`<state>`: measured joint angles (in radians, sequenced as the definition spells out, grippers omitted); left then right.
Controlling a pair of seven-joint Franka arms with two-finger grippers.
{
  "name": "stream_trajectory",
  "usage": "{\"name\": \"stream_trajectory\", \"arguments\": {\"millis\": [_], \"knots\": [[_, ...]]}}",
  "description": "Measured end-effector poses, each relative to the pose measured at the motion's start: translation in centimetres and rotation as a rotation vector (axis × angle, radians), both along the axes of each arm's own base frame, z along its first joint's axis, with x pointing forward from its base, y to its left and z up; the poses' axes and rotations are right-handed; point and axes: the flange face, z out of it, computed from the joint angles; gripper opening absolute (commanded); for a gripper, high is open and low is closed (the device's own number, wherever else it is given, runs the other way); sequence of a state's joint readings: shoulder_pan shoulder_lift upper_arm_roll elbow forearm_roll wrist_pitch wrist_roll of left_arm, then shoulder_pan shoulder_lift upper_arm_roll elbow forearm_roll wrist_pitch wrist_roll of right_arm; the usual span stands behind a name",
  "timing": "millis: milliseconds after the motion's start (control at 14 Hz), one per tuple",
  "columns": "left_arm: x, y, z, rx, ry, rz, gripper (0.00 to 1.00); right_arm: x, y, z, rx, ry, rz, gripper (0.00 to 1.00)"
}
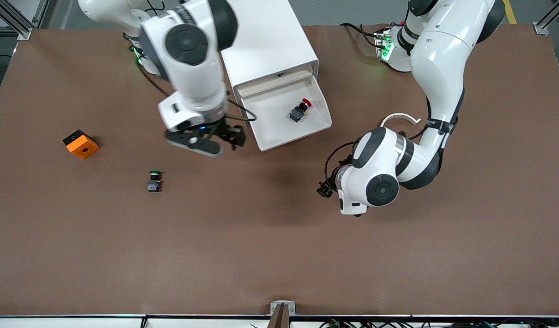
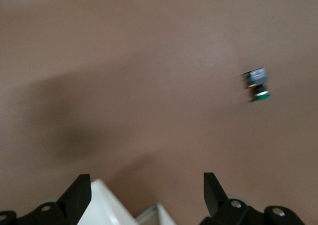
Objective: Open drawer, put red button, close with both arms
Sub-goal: 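Withdraw the right gripper while the left gripper moves to the drawer front, then push the drawer shut into the unit with the left gripper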
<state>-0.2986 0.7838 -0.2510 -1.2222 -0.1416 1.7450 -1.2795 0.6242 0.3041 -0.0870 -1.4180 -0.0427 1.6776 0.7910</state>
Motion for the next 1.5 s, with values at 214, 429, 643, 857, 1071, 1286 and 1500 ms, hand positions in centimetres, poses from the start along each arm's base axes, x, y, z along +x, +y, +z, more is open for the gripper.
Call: {"name": "stream_trajectory", "arguments": {"millis": [214, 429, 643, 857, 1071, 1286, 1500], "knots": [[0.0, -1.6, 0.5, 0.012, -0.102, -0.076, 1.0, 2.2, -10.2, 2.8, 0.01, 0.091, 0.107, 1.0], [-0.6, -2.9, 0.4, 0.001, -0.146, -0.224, 1.0, 3.0, -19.9, 4.6, 0.031, 0.169, 0.184, 1.0], [-1.0, -3.7, 0.3, -0.015, -0.168, -0.308, 1.0, 2.7, -28.4, 5.2, 0.064, 0.249, 0.228, 1.0], [-1.6, -4.8, 0.3, -0.019, -0.182, -0.355, 1.0, 2.6, -33.3, 5.1, 0.083, 0.275, 0.224, 1.0], [-2.0, -5.4, 0.2, -0.013, -0.186, -0.375, 1.0, 2.2, -35.1, 4.9, 0.081, 0.303, 0.199, 1.0], [-3.0, -6.8, 0.2, -0.016, -0.187, -0.4, 1.0, 2.1, -36.2, 4.6, 0.086, 0.314, 0.182, 1.0], [-4.3, -8.7, 0.2, -0.019, -0.189, -0.427, 1.0, 1.9, -36.3, 4.6, 0.093, 0.328, 0.209, 1.0]]}}
